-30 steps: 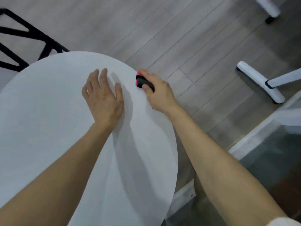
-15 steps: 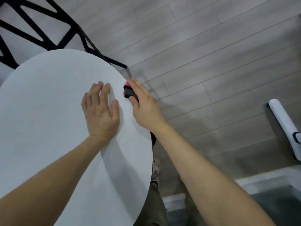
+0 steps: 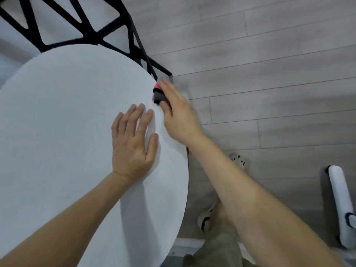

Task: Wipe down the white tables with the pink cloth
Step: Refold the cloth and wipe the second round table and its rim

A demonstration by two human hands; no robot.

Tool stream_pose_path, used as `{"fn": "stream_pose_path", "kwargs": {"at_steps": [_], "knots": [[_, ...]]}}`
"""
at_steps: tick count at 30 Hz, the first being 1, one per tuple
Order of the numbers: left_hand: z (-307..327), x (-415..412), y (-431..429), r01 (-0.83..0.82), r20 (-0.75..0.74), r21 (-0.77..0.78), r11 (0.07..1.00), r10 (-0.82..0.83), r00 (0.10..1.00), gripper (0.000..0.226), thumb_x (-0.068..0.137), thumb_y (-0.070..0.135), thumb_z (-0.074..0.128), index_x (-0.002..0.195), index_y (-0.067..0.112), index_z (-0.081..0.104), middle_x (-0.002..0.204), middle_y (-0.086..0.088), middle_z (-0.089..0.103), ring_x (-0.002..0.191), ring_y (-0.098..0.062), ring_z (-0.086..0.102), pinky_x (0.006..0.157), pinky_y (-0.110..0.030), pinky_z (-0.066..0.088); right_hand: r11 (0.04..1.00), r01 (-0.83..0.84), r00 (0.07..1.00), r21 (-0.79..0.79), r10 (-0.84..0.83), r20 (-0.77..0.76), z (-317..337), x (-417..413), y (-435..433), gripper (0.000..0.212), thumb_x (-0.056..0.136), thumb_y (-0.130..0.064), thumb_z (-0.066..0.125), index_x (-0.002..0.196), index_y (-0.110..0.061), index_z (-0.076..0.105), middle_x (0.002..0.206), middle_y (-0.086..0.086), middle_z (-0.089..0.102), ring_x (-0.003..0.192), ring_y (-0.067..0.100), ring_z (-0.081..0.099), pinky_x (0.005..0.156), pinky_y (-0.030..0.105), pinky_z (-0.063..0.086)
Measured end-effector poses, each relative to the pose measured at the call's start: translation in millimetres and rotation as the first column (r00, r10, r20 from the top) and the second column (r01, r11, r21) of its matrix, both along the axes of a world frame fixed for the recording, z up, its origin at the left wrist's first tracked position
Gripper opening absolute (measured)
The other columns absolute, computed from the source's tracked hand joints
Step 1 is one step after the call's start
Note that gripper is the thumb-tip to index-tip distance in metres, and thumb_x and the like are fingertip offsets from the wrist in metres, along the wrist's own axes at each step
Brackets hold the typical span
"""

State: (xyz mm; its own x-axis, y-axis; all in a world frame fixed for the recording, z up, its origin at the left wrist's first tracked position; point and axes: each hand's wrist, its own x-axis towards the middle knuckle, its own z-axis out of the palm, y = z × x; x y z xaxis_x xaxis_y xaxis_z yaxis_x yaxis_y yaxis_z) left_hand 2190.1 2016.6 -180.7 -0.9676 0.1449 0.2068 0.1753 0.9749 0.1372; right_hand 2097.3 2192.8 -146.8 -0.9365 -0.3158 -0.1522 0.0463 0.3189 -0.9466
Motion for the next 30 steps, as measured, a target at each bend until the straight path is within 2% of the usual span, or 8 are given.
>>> {"fn": "stream_pose_path", "kwargs": {"at_steps": [4, 8, 12, 19, 21, 24, 27, 30], "knots": [[0.8, 1.6, 2.4, -0.015, 0.031, 0.007, 1.000, 0.015, 0.999, 0.059, 0.110, 0.037, 0.046, 0.164, 0.012, 0.048, 0.171, -0.010, 0.043, 0.164, -0.030, 0.033, 0.128, -0.063, 0.029, 0.987, -0.163, 0.987, -0.003, 0.163, -0.004, 3.0, -66.5, -22.0, 0.059, 0.111, -0.006, 0.051, 0.167, -0.021, 0.040, 0.172, -0.005, 0.041, 0.154, 0.013, 0.042, 0.125, 0.031, 0.036], [2.6, 2.9, 5.0, -0.020, 0.051, 0.025, 0.999, 0.019, 0.999, 0.061, 0.108, 0.035, 0.052, 0.164, 0.010, 0.049, 0.174, -0.010, 0.039, 0.164, -0.033, 0.033, 0.127, -0.066, 0.029, 0.993, -0.114, 0.993, 0.013, 0.114, 0.000, 3.4, -14.8, 6.8, 0.056, 0.113, -0.008, 0.050, 0.167, -0.018, 0.040, 0.174, -0.003, 0.038, 0.159, 0.009, 0.034, 0.128, 0.021, 0.029], [3.0, 4.5, 7.3, -0.014, 0.059, 0.039, 0.999, 0.012, 0.998, 0.063, 0.106, 0.033, 0.056, 0.163, 0.009, 0.050, 0.174, -0.012, 0.039, 0.163, -0.036, 0.034, 0.125, -0.069, 0.031, 0.989, -0.143, 0.990, 0.047, 0.142, 0.021, 7.9, 8.3, 31.1, 0.057, 0.113, -0.011, 0.051, 0.167, -0.021, 0.040, 0.173, -0.008, 0.038, 0.160, 0.005, 0.033, 0.129, 0.027, 0.032], [9.8, 5.2, 13.9, -0.044, 0.071, 0.042, 0.998, 0.041, 0.997, 0.062, 0.105, 0.033, 0.057, 0.162, 0.007, 0.052, 0.173, -0.015, 0.040, 0.163, -0.037, 0.036, 0.125, -0.069, 0.032, 0.905, -0.396, 0.916, 0.153, 0.402, -0.007, 13.1, -152.5, -94.9, 0.052, 0.110, -0.009, 0.052, 0.161, -0.020, 0.050, 0.160, 0.001, 0.055, 0.146, 0.022, 0.049, 0.109, 0.017, 0.034], [14.0, 4.3, 15.2, -0.053, 0.059, 0.038, 0.998, 0.051, 0.997, 0.061, 0.102, 0.032, 0.062, 0.157, 0.007, 0.058, 0.169, -0.016, 0.047, 0.159, -0.037, 0.043, 0.124, -0.066, 0.036, 0.899, -0.410, 0.906, 0.151, 0.420, -0.041, 11.7, -157.7, -104.1, 0.051, 0.109, -0.008, 0.052, 0.158, -0.020, 0.053, 0.155, 0.000, 0.059, 0.141, 0.020, 0.053, 0.111, 0.023, 0.039], [23.8, -10.3, 13.1, -0.082, -0.009, 0.082, 0.993, 0.083, 0.996, 0.045, 0.098, 0.029, 0.068, 0.136, 0.007, 0.075, 0.145, -0.013, 0.069, 0.133, -0.036, 0.066, 0.110, -0.052, 0.049, 0.937, -0.336, 0.939, 0.093, 0.341, -0.049, 11.1, -126.7, -67.0, 0.055, 0.109, -0.005, 0.053, 0.161, -0.021, 0.051, 0.159, -0.004, 0.057, 0.144, 0.011, 0.051, 0.110, 0.007, 0.032], [29.9, -50.6, -1.3, -0.198, -0.067, 0.143, 0.970, 0.209, 0.976, 0.025, 0.102, 0.019, 0.065, 0.120, 0.007, 0.077, 0.115, -0.009, 0.074, 0.104, -0.032, 0.069, 0.093, -0.046, 0.052, 0.961, -0.270, 0.963, 0.064, 0.270, 0.006, 7.4, -79.7, -8.0, 0.053, 0.109, -0.005, 0.054, 0.159, -0.023, 0.053, 0.156, -0.010, 0.059, 0.143, 0.003, 0.052, 0.113, 0.008, 0.036], [32.0, -93.6, -25.5, -0.501, -0.042, 0.210, 0.839, 0.520, 0.853, 0.026, 0.102, 0.014, 0.066, 0.126, 0.008, 0.074, 0.120, -0.009, 0.071, 0.113, -0.033, 0.065, 0.101, -0.047, 0.049, 0.959, -0.271, 0.962, 0.077, 0.268, 0.052, 8.2, -59.4, 14.1, 0.052, 0.112, -0.012, 0.053, 0.162, -0.028, 0.050, 0.158, -0.017, 0.056, 0.147, -0.001, 0.047, 0.118, 0.014, 0.037]]}}
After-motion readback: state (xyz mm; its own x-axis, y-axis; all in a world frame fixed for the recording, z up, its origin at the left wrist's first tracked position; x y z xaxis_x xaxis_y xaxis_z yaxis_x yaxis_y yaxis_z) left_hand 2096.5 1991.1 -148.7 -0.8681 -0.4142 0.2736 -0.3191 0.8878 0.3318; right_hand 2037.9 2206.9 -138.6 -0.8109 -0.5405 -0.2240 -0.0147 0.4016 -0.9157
